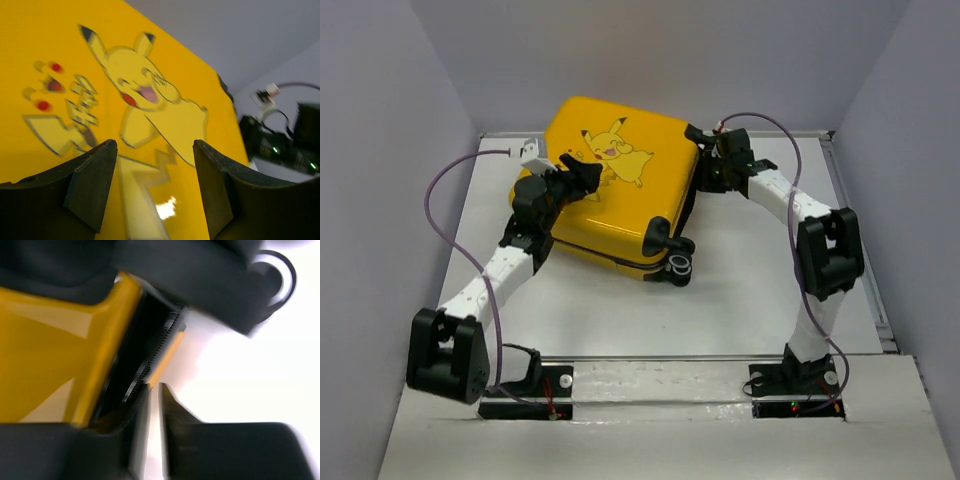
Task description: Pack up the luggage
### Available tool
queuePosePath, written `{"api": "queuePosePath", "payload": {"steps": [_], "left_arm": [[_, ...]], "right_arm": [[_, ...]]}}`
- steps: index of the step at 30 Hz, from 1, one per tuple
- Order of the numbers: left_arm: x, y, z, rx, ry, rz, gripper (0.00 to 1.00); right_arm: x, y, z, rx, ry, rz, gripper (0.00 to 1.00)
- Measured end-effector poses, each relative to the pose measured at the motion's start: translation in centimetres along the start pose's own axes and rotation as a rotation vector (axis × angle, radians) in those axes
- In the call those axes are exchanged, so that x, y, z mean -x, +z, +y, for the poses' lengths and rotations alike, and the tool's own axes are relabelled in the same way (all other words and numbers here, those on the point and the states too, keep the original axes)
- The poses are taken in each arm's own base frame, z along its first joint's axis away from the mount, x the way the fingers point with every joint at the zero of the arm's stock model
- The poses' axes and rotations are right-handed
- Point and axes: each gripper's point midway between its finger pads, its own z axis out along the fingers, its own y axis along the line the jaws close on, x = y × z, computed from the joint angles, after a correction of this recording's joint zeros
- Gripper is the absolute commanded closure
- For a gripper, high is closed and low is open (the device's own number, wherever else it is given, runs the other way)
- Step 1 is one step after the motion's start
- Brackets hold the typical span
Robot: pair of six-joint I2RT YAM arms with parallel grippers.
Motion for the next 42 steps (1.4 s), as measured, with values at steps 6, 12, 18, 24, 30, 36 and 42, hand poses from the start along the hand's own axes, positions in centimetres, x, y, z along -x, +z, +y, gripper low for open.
{"api": "queuePosePath", "payload": {"steps": [6,12,18,24,30,36,42], "left_arm": [[-1.5,-5.6,-2.7,-0.020,-0.028,-0.054,0.22],[0.1,-6.1,-2.8,0.116,0.022,-0.014,0.17],[9.7,-1.9,-5.2,0.161,0.074,-0.117,0.75],[17.2,-1.2,3.0,0.352,0.092,-0.198,0.94],[18.2,-5.1,14.6,0.661,0.047,-0.202,0.94],[16.1,-6.8,25.3,0.881,-0.033,-0.116,0.94],[10.3,-6.9,31.3,0.999,-0.089,0.062,0.94]], "right_arm": [[4.0,5.0,5.4,0.227,0.060,-0.021,0.41],[5.0,0.5,9.6,0.320,0.031,-0.082,0.38],[5.5,-7.3,10.4,0.369,0.001,-0.214,0.93],[2.4,-9.5,8.4,0.342,-0.018,-0.228,0.93],[-1.5,-9.5,6.3,0.293,-0.038,-0.180,0.93],[-0.8,-10.6,6.4,0.301,-0.054,-0.220,0.93],[-1.2,-10.8,6.2,0.300,-0.058,-0.225,0.93]]}}
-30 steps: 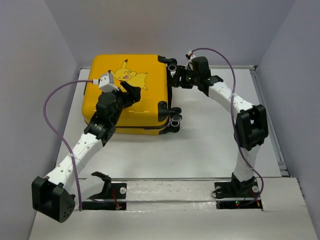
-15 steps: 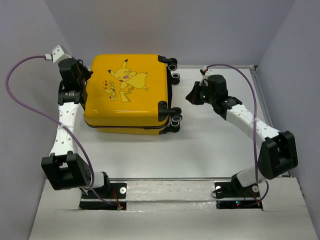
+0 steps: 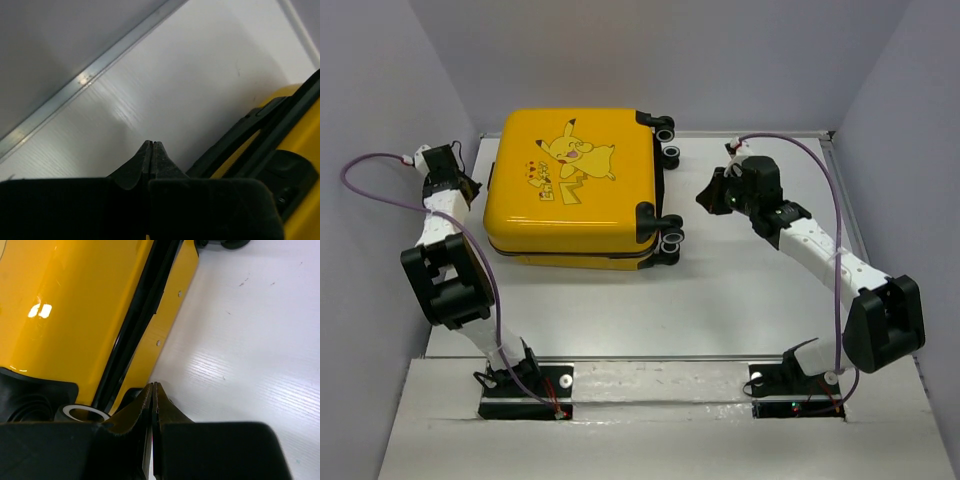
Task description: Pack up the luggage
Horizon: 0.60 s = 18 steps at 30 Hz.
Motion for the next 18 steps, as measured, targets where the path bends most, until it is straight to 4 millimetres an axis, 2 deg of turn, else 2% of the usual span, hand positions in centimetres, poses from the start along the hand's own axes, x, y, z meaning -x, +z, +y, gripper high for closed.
{"api": "queuePosePath", "payload": {"steps": [2,5,8,11,15,18], "left_arm": [[-1.8,1.2,0.4,0.010,0.006,0.057,0.94],[-4.1,2.2,-0.3,-0.042,-0.009,0.134,0.94],[-6.2,2.5,-0.6,-0.088,-0.025,0.194,0.94],[-7.5,2.7,-0.8,-0.121,-0.053,0.212,0.94],[-8.3,1.9,-1.5,-0.172,-0.075,0.197,0.94],[-10.4,-0.1,-2.6,-0.215,-0.070,0.212,0.94]], "right_arm": [[-0.3,0.0,-0.1,-0.002,0.001,0.006,0.93],[-0.4,0.0,-0.2,-0.006,0.002,0.009,0.93],[-0.4,0.0,-0.3,-0.009,-0.001,0.008,0.93],[-0.3,0.1,-0.5,-0.019,-0.001,0.004,0.93],[-0.2,-0.2,-1.2,-0.064,0.000,-0.009,0.93],[-0.2,-1.5,-1.9,-0.114,0.001,-0.025,0.93]]}}
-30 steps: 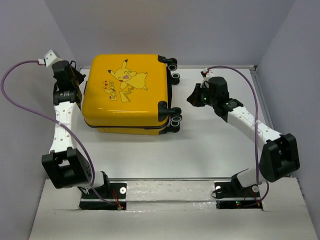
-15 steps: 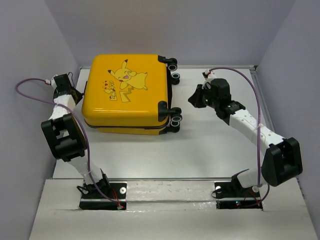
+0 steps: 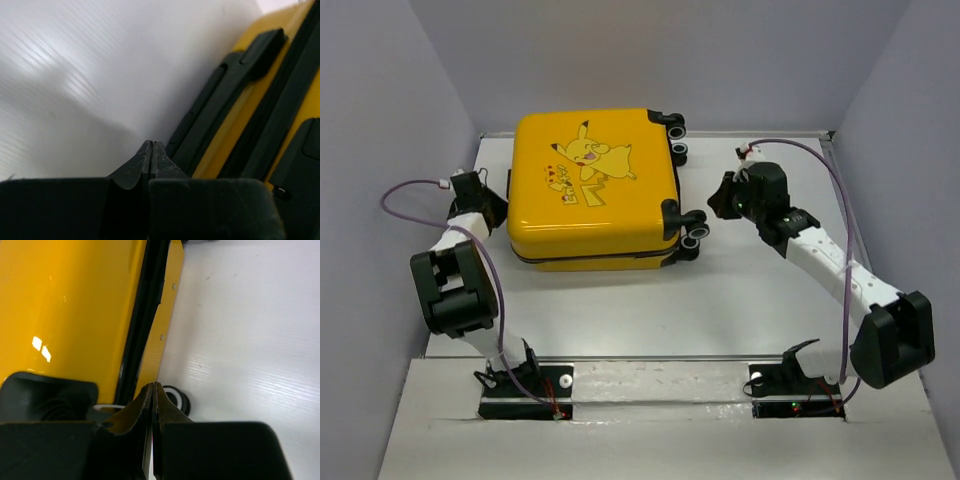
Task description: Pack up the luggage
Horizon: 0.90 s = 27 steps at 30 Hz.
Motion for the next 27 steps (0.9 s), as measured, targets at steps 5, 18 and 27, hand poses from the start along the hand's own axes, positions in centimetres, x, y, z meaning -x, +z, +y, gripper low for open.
{"api": "queuePosePath", "payload": {"steps": [5,18,27], "left_arm": [[-6.3,-3.5,-3.4,-0.109,0.042,0.082,0.94],[-4.4,-16.2,-14.3,-0.375,0.141,-0.159,0.49],[9.8,-19.0,-28.3,-0.570,0.131,-0.430,0.36]], "right_arm": [[2.1,-4.6,-0.4,-0.064,-0.003,-0.094,0.93],[4.9,-14.0,5.3,0.197,-0.040,-0.241,0.87],[-1.4,-11.5,0.5,0.022,0.074,-0.136,0.93]]}}
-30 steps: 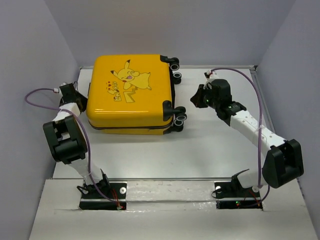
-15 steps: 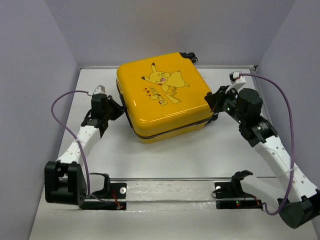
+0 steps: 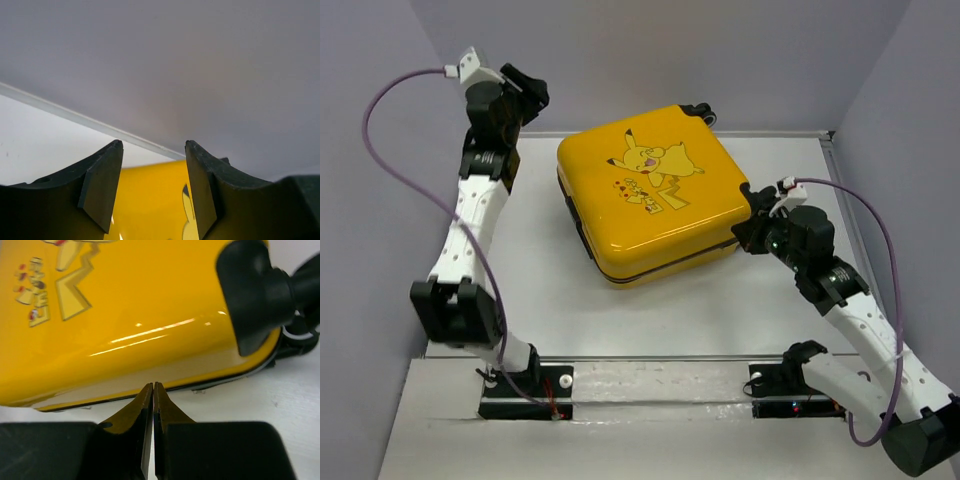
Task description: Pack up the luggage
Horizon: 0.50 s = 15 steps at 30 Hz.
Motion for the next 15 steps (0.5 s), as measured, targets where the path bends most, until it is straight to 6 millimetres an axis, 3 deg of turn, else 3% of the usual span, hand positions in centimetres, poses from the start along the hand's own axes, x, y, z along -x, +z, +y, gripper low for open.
{"api": "queuePosePath", "payload": {"steps": [2,3,4,6,8,12,15], "left_arm": [[-0.5,3.3,0.0,-0.006,0.017,0.023,0.41],[-1.7,5.8,0.7,-0.005,0.028,0.057,0.42],[-2.4,6.9,1.1,-0.003,0.033,0.074,0.43],[-6.0,11.3,4.1,0.025,0.045,0.160,0.43],[-9.5,14.4,7.2,0.051,0.044,0.243,0.43],[-14.5,18.5,11.9,0.063,0.027,0.353,0.44],[-17.1,19.5,14.0,0.052,0.007,0.415,0.42]], "right_arm": [[-1.0,0.4,-1.7,-0.076,0.015,0.015,0.93],[-1.4,0.7,-2.4,-0.109,0.019,0.019,0.93],[-1.9,1.0,-3.4,-0.157,0.029,0.022,0.93],[-3.0,1.3,-4.8,-0.219,0.046,0.036,0.93],[-4.0,1.5,-6.3,-0.282,0.059,0.045,0.93],[-4.8,1.8,-7.6,-0.343,0.061,0.057,0.93],[-5.6,2.6,-8.5,-0.384,0.046,0.089,0.93]]}}
